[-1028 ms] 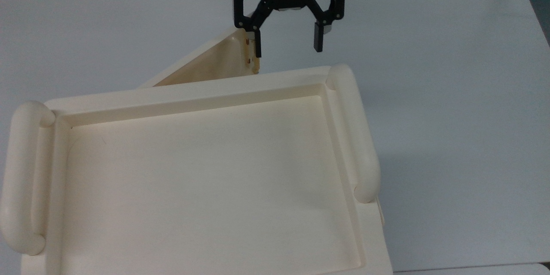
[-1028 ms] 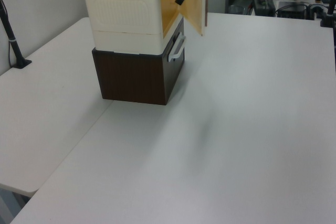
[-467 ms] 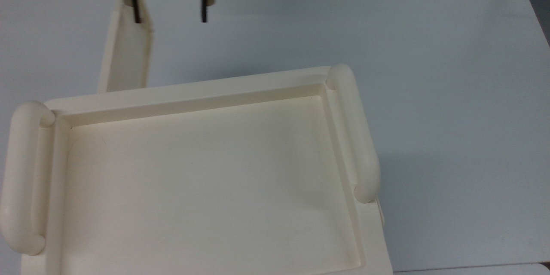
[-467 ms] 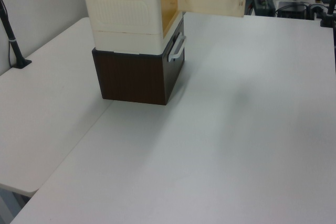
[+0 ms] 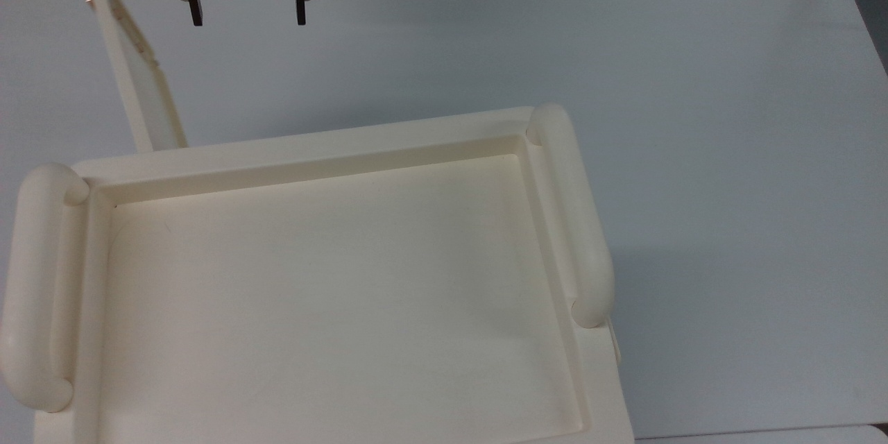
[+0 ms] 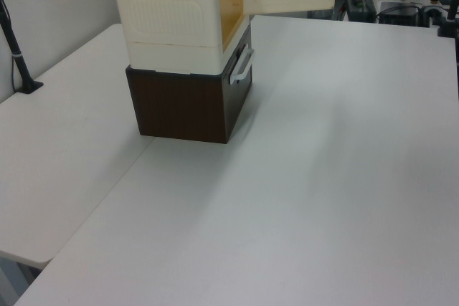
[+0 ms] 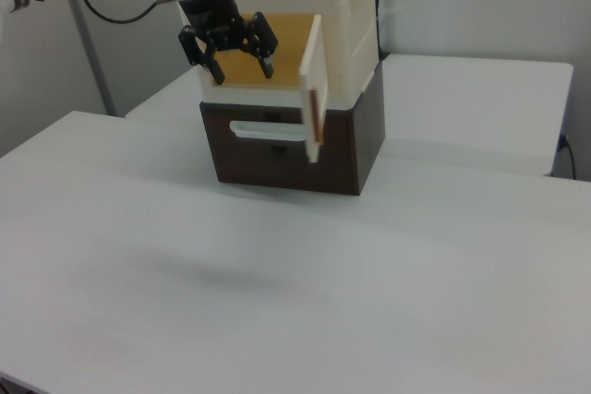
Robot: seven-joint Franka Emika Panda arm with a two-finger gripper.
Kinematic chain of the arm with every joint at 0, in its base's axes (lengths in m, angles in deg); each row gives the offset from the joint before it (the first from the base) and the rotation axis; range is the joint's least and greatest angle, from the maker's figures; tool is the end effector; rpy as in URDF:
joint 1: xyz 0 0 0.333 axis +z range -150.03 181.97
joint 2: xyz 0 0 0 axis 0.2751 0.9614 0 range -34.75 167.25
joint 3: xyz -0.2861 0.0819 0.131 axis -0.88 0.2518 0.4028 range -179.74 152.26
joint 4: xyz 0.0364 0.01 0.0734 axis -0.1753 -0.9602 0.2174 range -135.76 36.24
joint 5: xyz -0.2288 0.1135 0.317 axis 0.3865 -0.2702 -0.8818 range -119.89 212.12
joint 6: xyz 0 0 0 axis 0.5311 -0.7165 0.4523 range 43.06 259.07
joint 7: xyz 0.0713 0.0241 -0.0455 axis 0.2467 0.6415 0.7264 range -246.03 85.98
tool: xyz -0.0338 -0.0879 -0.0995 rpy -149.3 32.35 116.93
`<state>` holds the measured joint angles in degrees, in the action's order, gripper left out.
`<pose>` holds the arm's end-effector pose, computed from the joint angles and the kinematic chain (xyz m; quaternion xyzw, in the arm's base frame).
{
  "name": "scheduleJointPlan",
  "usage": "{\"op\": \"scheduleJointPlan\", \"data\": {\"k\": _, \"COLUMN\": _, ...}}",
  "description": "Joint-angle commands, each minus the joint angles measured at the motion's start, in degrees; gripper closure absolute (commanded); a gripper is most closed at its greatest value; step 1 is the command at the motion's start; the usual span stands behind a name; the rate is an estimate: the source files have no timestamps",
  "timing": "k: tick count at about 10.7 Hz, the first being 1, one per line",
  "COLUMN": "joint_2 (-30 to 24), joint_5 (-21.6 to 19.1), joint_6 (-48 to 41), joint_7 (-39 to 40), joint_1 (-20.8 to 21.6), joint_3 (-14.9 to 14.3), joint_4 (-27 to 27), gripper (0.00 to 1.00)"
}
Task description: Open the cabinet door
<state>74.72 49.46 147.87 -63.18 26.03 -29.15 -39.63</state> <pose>0.6432 -0.0532 0.6315 0.9837 0.1061 0.1252 0.0737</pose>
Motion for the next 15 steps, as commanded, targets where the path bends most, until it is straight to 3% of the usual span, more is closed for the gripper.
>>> {"op": "scheduleJointPlan", "data": {"k": 1, "joint_2": -0.6, "joint_5": 0.0, "joint_6": -3.3, "joint_7": 0.9, "joint_1": 0.6, "joint_3": -0.2, "joint_4": -1.3, "gripper": 0.0}}
{"op": "scheduleJointPlan", "data": {"k": 8, "joint_2": -0.7, "joint_5": -0.6, "joint_6": -10.2, "joint_7": 0.2, "joint_1": 0.2, "joint_3": -0.1, "joint_4": -2.6, "gripper": 0.0}}
{"op": "scheduleJointPlan", "data": {"k": 11, "joint_2": -0.9, "joint_5": -2.4, "joint_6": -10.4, "joint_7": -7.9, "joint_1": 0.7, "joint_3": 0.6, "joint_4": -3.1, "gripper": 0.0}}
{"op": "scheduleJointPlan", "data": {"k": 15, "joint_2": -4.8, "joint_5": -4.1, "joint_6": -10.5, "joint_7": -12.9, "joint_1": -2.2, "joint_3": 6.4, "joint_4": -6.2, "gripper": 0.0}}
